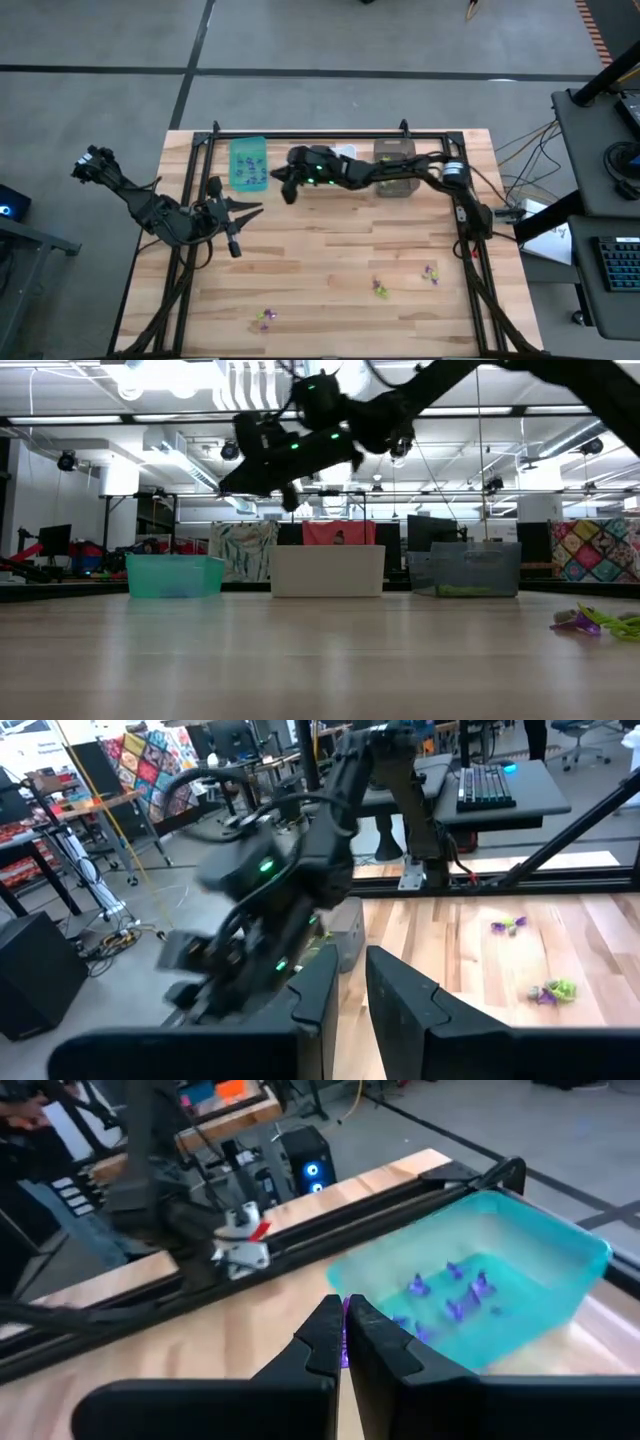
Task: Sort Halloween decoration
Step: Put the purple witch hat toy into the green bin, then put the purple witch hat toy into the light blue bin
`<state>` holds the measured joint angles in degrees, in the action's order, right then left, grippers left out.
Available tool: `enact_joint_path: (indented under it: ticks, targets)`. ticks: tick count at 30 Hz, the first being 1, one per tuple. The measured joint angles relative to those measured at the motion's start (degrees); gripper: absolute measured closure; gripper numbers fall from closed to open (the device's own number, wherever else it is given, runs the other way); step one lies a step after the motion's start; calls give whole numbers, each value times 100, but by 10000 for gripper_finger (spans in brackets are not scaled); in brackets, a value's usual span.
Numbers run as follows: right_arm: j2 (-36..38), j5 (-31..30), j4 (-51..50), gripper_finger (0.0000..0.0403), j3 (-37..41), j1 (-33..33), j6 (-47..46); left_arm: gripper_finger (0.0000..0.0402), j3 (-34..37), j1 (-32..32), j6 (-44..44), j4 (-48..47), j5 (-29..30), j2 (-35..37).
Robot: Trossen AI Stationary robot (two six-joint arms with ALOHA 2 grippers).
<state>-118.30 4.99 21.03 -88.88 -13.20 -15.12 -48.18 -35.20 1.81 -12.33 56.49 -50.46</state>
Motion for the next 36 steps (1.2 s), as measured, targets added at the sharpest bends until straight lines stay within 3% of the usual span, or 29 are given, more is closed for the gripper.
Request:
enact_joint_path:
  ticks: [10,16,21,28,36]
  targets:
    - [-1602,-50,-1151,394,-2373,-219,88,363,0,0,48,-72,-2,-17]
    - [-2184,-109,-1767,393,-3265,-260,153,363,0,-2,100,-109,-2,-17]
    - [-2295,-210,-1964,371,-3438,-261,157,363,4,-2,178,-140,-4,-24]
    - [-2286,-117,-2256,304,-3475,-272,118,363,7,-2,248,-150,-5,-24]
    - [-1505,398,-4312,264,-3523,-54,825,363,11,-2,1352,-1131,-159,-27]
